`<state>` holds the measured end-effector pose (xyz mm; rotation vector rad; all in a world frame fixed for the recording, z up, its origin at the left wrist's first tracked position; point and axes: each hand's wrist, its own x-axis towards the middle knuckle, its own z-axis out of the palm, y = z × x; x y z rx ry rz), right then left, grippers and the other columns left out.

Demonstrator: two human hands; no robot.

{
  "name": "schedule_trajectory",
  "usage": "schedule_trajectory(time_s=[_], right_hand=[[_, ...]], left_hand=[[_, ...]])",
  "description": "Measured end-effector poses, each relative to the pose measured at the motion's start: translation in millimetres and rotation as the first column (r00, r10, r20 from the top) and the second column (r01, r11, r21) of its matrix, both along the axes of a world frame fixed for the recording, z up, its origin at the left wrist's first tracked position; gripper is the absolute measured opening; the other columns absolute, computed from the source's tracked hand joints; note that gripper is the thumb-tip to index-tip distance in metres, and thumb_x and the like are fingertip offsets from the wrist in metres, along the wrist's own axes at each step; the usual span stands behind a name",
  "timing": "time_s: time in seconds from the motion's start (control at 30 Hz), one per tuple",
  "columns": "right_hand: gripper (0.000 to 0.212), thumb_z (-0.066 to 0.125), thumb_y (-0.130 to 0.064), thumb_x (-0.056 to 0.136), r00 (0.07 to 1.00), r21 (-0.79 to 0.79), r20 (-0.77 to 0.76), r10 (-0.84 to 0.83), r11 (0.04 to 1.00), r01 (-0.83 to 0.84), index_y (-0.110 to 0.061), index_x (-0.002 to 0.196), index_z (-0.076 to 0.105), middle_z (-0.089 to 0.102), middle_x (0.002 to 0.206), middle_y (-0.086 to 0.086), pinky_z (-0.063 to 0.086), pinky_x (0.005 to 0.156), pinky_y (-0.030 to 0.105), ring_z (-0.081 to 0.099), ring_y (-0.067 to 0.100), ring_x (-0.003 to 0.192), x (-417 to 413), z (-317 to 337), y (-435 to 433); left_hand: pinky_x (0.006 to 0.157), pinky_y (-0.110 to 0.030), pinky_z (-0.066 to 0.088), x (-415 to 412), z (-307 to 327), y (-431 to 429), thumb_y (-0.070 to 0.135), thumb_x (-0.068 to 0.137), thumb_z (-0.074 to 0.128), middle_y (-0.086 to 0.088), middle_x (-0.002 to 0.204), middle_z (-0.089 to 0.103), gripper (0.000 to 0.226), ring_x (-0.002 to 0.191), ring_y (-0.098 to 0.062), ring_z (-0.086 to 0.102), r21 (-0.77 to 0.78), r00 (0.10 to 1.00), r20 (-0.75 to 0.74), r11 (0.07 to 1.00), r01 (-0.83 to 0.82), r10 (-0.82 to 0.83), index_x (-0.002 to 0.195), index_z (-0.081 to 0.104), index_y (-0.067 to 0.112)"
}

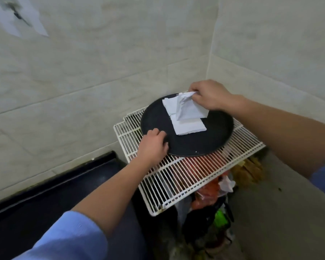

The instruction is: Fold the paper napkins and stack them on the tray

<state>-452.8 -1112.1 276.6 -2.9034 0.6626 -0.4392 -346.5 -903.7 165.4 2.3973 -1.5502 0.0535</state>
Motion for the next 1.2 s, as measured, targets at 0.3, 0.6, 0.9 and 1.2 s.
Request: schedule_trajectory(time_s=[0.3, 0.6, 0.9, 1.2], right_hand=[[0.015, 0.047, -0.021, 0.091, 0.968, 0.070, -0.173, 0.182, 0.983, -0.173, -0.019, 0.097, 0.060, 0.063, 0.106, 0.007, 0.039, 0.071, 0.034, 0.052, 0.027, 0.090, 99.4, -28.6, -98.5], [0.026, 0.046, -0.027, 0.095, 0.957, 0.117, -0.202, 0.206, 0.976, -0.186, -0.017, 0.115, 0.058, 0.062, 0.117, 0.011, 0.042, 0.085, 0.039, 0.055, 0.034, 0.105, 143.2, -97.2, -126.4], [0.031, 0.050, -0.025, 0.095, 0.974, 0.070, -0.118, 0.192, 0.980, -0.184, -0.011, 0.121, 0.058, 0.061, 0.120, 0.015, 0.040, 0.092, 0.044, 0.055, 0.037, 0.109, 135.9, -104.4, -122.1], [0.016, 0.057, -0.022, 0.090, 0.950, 0.188, -0.040, 0.309, 0.936, -0.297, -0.017, 0.103, 0.066, 0.065, 0.105, 0.006, 0.046, 0.081, 0.037, 0.058, 0.029, 0.098, 125.2, -43.0, -102.6]], left_hand=[[0.089, -0.040, 0.042, -1.9, -21.3, -42.4, 0.042, 0.096, 0.042, -0.006, 0.115, 0.050, 0.036, 0.104, -0.026, 0.047, 0.050, 0.980, -0.008, 0.979, -0.198, 0.198, 0.115, 0.057, 0.016], [0.087, -0.039, 0.044, -3.5, -27.9, -40.1, 0.039, 0.092, 0.044, -0.004, 0.112, 0.055, 0.035, 0.102, -0.024, 0.051, -0.045, 0.976, -0.043, 0.976, -0.215, 0.213, 0.109, 0.062, 0.013], [0.092, -0.037, 0.041, -2.5, -23.3, -39.2, 0.035, 0.093, 0.051, -0.003, 0.118, 0.053, 0.033, 0.108, -0.023, 0.049, -0.003, 0.972, -0.088, 0.975, -0.221, 0.220, 0.117, 0.059, 0.014], [0.093, -0.038, 0.043, 3.5, -19.8, -31.2, 0.032, 0.092, 0.051, -0.004, 0.121, 0.052, 0.036, 0.106, -0.023, 0.049, 0.043, 0.982, -0.076, 0.985, -0.170, 0.172, 0.123, 0.054, 0.014]])
